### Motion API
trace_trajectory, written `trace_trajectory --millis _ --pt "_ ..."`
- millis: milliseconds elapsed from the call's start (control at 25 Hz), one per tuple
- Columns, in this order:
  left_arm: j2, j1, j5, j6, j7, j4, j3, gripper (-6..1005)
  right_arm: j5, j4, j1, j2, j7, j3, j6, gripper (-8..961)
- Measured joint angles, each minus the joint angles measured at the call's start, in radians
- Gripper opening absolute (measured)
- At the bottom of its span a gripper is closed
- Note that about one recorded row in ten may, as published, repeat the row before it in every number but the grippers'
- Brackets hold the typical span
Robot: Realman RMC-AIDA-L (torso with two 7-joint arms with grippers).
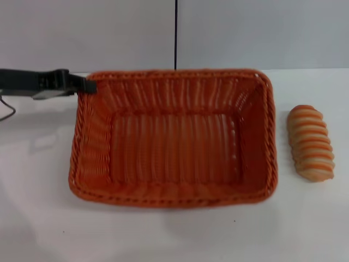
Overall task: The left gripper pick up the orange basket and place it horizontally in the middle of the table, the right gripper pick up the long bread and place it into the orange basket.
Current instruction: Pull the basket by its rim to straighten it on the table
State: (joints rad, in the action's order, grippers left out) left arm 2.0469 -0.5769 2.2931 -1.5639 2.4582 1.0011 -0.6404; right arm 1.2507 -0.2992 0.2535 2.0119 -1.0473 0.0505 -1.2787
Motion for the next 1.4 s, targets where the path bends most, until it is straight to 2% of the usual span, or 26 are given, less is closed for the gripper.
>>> trace_trajectory --millis 200,640,1000,1160,1200,1280,1320,1360,1400 --pt "0.008 0.006 -0.002 -0.037 0.001 0.000 -0.009 201 0.007 0.000 0.018 -0.009 0.002 -0.006 0.013 717" --pt "0.006 0.007 -0.027 -0.048 -0.033 -0.024 -0.027 216 0.009 0.004 0.020 -0.008 0.003 -0.008 0.018 718" --pt "-0.013 0.018 -0.023 -0.040 -0.052 -0.025 -0.017 347 0.011 -0.003 0.000 -0.005 -0.031 -0.031 -0.003 719" --pt "-0.013 0.018 -0.023 -0.040 -0.052 -0.025 -0.017 405 0.080 -0.084 -0.027 -0.039 -0.202 -0.152 -0.082 720" --pt "-0.023 0.028 -0.056 -0.026 -0.112 -0.031 0.023 420 0.120 -0.120 -0.032 -0.053 -0.273 -0.177 -0.114 720" --pt "-0.023 0.028 -0.056 -0.026 -0.112 -0.031 0.023 655 0.233 -0.219 -0.036 -0.086 -0.442 -0.207 -0.189 720" --pt "-0.019 0.041 -0.128 -0.025 -0.229 -0.039 0.086 772 0.300 -0.273 -0.034 -0.103 -0.527 -0.213 -0.233 721" --pt "-0.019 0.041 -0.128 -0.025 -0.229 -0.039 0.086 776 0.442 -0.387 -0.021 -0.128 -0.677 -0.215 -0.329 721" --pt "-0.019 0.041 -0.128 -0.025 -0.229 -0.039 0.086 779 0.442 -0.387 -0.021 -0.128 -0.677 -0.215 -0.329 721"
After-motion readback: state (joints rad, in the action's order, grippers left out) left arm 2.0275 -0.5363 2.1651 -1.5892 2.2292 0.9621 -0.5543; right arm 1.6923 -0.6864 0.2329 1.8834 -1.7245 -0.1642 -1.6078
